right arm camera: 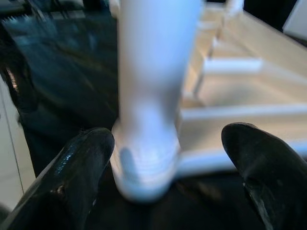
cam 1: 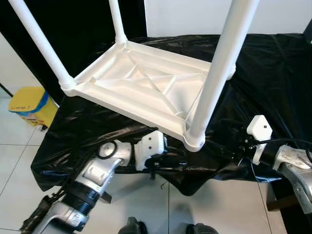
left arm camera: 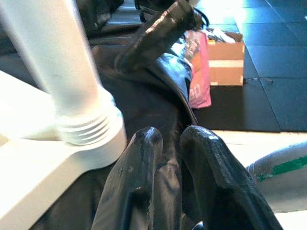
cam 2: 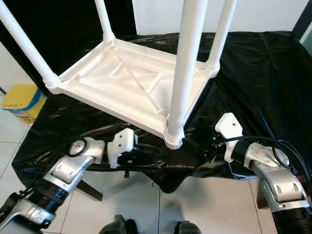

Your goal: Building children table

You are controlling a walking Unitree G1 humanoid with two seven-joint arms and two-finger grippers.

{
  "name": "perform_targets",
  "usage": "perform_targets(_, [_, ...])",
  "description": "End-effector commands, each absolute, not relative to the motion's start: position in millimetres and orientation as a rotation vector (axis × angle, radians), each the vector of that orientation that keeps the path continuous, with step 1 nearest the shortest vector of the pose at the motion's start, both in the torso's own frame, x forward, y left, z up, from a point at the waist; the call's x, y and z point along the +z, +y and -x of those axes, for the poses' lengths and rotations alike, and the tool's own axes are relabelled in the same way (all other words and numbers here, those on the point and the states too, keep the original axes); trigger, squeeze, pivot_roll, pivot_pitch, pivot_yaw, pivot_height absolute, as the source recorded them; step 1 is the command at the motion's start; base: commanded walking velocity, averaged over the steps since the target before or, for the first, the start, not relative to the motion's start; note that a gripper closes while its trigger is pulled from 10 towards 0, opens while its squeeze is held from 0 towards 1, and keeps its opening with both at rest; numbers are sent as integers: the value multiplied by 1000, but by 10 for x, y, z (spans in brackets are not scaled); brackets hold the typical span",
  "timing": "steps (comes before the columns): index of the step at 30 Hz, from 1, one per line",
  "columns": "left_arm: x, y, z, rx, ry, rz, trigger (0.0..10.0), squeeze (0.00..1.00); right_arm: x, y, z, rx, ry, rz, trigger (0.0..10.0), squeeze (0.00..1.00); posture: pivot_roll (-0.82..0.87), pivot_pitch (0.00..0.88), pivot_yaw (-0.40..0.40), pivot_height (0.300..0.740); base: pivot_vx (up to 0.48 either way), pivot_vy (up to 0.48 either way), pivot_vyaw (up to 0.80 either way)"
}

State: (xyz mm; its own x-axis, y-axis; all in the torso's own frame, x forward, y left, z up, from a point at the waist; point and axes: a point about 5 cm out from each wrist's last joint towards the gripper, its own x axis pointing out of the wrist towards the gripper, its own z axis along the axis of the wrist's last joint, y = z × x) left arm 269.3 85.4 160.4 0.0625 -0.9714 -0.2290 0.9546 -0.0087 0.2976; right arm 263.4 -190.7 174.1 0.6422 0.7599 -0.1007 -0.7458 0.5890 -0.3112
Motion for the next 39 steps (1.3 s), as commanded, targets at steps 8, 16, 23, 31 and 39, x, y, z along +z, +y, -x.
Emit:
perform_targets(8, [1943, 1140, -2725, -1311, -123, -324, 10000, 0, 1686, -1659, -2813, 904, -50, 274, 10000, 0, -66, 65, 31, 740, 0, 0, 0])
perform_targets(16, [2026, 1168, -2625, -1255, -133, -301, 10000, 0, 1642, -1491, -2948, 880, -82, 220, 10000, 0, -46, 44, 16, 740, 0, 0, 0])
perform_targets(23, [2055, 1140, -2613, -1232, -149, -287, 10000, 0, 1571, -1409, -3012, 842, -85, 178, 10000, 0, -43, 34, 7, 740, 0, 0, 0])
perform_targets(31, [2024, 1073, -2587, -1234, -145, -260, 10000, 0, 1504, -1378, -3052, 772, -85, 123, 0, 0, -42, 28, 5, 740, 0, 0, 0])
perform_targets(39, [2007, 1017, -2571, -1230, -134, -236, 10000, 0, 1381, -1456, -3036, 658, -54, 97, 9804, 0, -55, 17, 5, 740, 0, 0, 0])
